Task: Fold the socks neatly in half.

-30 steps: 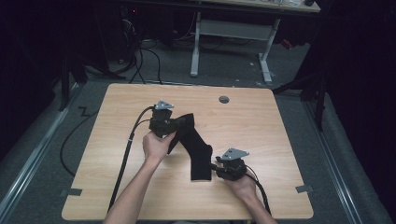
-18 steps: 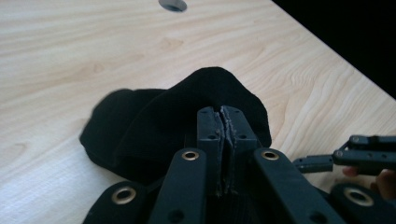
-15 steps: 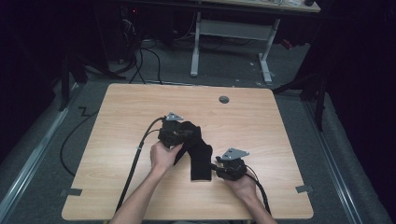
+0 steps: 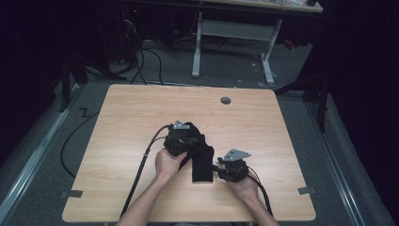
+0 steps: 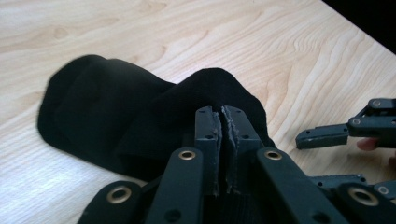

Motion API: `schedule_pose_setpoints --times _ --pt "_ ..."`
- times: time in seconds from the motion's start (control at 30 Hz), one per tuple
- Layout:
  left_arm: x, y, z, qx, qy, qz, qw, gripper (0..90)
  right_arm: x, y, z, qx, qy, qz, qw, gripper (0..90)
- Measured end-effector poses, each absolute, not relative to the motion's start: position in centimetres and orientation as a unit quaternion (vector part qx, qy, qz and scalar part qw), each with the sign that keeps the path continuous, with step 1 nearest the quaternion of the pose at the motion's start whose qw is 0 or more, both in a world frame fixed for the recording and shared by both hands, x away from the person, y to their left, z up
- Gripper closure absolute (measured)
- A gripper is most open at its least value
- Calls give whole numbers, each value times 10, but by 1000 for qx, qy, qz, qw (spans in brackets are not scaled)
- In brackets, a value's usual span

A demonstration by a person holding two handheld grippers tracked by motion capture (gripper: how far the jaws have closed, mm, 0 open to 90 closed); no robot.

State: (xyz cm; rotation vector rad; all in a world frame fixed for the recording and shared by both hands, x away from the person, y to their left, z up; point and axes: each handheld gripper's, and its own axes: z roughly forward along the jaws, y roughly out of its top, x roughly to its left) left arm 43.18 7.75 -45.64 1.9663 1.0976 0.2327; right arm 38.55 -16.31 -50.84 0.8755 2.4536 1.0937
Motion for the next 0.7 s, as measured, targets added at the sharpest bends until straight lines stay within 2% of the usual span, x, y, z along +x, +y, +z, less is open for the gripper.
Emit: schedule_pose_setpoints --times 0.13,0.37,0.7 --pt "432 74 -462 791 436 86 421 799 385 -163 -508 305 858 381 160 584" --pt "426 77 -466 790 427 80 433 647 386 -163 -508 305 858 381 160 584" --pt "410 93 -462 791 417 100 436 613 386 -162 -508 306 857 382 161 590"
